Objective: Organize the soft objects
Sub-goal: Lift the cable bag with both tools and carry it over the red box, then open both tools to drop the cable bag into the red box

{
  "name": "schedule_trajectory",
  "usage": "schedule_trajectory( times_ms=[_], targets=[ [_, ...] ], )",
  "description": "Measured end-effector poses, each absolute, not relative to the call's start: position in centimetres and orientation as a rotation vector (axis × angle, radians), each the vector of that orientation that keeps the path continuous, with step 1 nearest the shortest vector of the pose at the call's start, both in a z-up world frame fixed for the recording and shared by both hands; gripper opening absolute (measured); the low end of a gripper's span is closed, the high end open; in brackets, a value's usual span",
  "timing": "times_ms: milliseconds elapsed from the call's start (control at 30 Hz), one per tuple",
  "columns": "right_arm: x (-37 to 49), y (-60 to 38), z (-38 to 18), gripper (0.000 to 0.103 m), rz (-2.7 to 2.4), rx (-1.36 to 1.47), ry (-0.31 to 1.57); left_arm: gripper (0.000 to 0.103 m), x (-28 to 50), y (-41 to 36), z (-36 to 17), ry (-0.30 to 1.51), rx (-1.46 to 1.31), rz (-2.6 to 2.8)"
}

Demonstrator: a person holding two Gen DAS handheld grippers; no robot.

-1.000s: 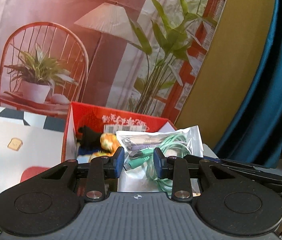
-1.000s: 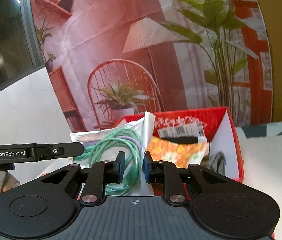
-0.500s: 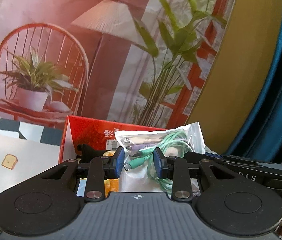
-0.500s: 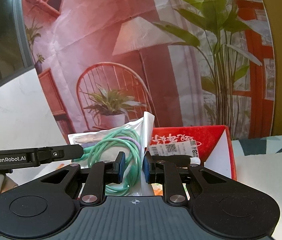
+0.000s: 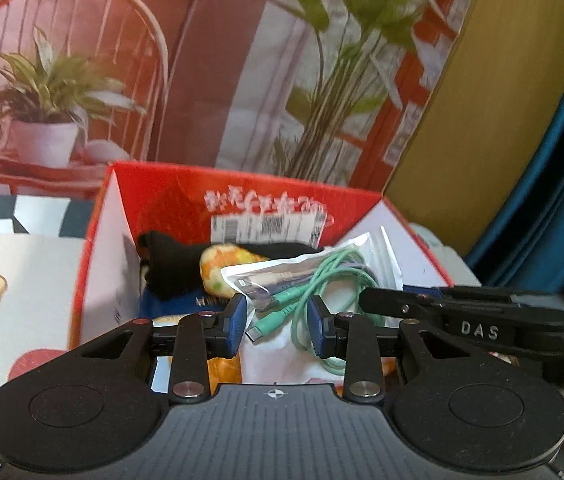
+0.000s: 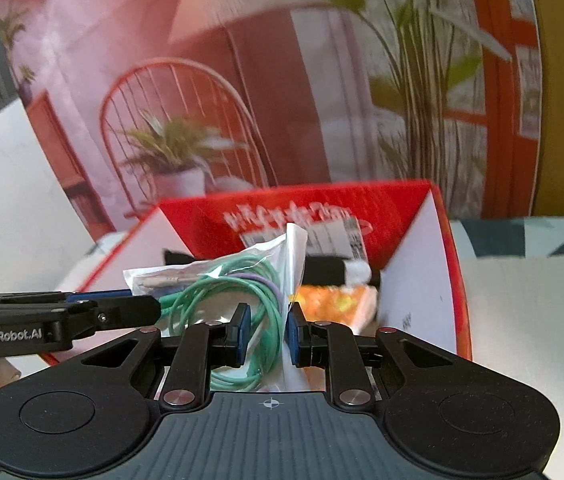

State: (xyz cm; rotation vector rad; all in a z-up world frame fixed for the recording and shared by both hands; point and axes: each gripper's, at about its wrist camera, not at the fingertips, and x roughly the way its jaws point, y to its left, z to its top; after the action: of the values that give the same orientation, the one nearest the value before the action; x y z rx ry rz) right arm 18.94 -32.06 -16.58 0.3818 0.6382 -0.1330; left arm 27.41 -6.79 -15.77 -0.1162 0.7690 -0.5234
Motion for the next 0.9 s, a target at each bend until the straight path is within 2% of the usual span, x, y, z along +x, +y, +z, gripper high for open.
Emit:
schedule_trajectory(
  times_ms=[433, 900],
  targets=[
    [20.8, -32.2, -18.8, 0.019, -0.147, 0.369, 0.781, 0.034, 28.5, -7.3, -18.1, 0.857, -0.078, -0.514],
    [21.2, -32.3, -19.9, 0.017, -0.172, 0.394, 0.887, 0.039, 27.5, -7.9, -17.3, 0.821, -0.031, -0.538]
  ],
)
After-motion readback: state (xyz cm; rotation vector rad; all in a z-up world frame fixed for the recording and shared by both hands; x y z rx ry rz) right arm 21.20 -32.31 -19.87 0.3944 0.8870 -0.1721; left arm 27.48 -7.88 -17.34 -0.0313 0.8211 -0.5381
